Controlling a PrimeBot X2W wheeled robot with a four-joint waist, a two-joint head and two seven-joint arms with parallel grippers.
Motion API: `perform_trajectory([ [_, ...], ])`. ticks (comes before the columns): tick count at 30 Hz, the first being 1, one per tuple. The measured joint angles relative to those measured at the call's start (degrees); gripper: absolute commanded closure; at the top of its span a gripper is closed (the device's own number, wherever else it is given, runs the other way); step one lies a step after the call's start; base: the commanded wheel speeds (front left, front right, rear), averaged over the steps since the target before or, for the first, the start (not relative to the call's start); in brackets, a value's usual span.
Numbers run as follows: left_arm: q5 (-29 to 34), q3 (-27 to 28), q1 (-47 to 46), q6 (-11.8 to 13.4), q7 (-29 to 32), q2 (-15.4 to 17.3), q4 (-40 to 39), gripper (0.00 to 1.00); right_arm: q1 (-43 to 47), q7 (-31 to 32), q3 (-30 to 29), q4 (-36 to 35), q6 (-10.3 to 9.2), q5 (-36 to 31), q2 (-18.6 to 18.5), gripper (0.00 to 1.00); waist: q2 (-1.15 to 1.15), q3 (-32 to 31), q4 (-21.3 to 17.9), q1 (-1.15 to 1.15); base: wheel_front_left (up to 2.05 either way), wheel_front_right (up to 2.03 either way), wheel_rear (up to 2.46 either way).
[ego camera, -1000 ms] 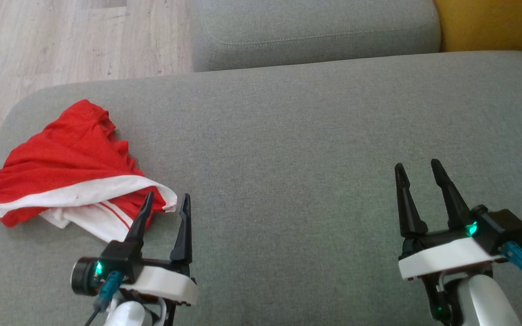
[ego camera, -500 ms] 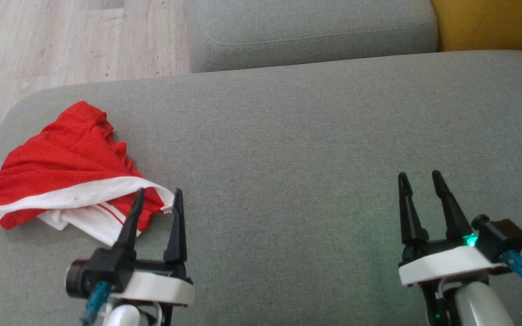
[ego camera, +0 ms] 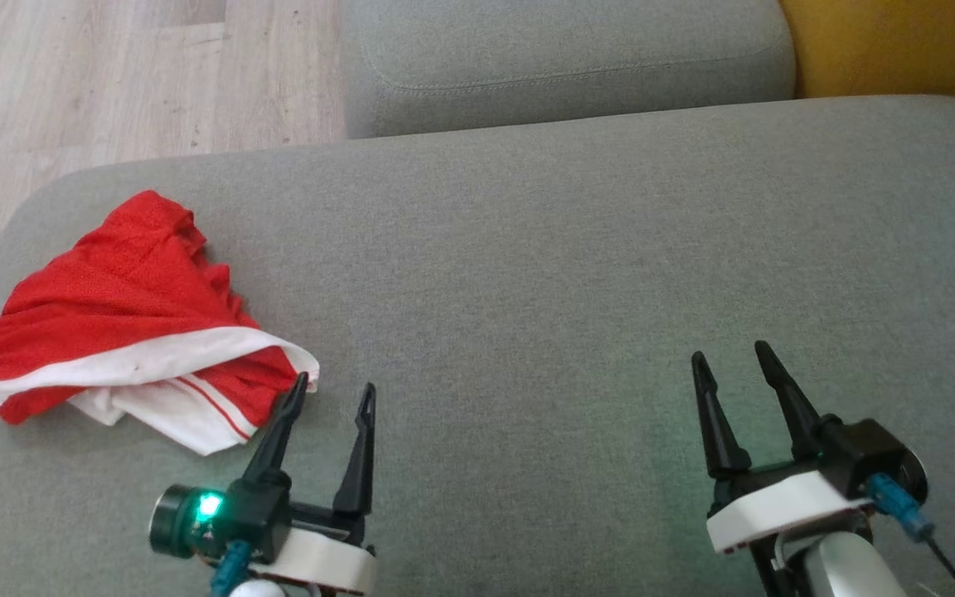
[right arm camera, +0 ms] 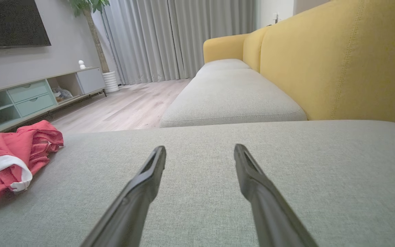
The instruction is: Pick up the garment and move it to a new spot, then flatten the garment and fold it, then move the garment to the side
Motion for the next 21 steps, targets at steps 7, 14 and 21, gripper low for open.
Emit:
perform_trajectory([
  [7, 1.9, 1.12, 0.01, -0.81, -0.22, -0.48, 0.08, 0.0, 0.0, -0.47, 0.38, -0.11, 0.0, -0.99, -0.02, 0.0, 0.0, -0.11, 0.58, 0.0, 0.0, 0.0, 0.0],
  [14, 2.85, 3.04, 0.31, -1.12, -0.22, -0.9, 0.14, 0.0, 0.02, -0.47, 1.86, -0.32, 0.0, -0.67, -0.05, 0.0, 0.0, -0.56, 2.72, 0.0, 0.0, 0.0, 0.0],
  [21, 3.13, 4.69, 0.73, -1.37, -0.22, -1.08, -0.02, 0.0, 0.08, -0.51, 3.6, -0.51, 0.0, 0.33, -0.09, 0.0, 0.0, -1.12, 5.53, 0.0, 0.0, 0.0, 0.0],
])
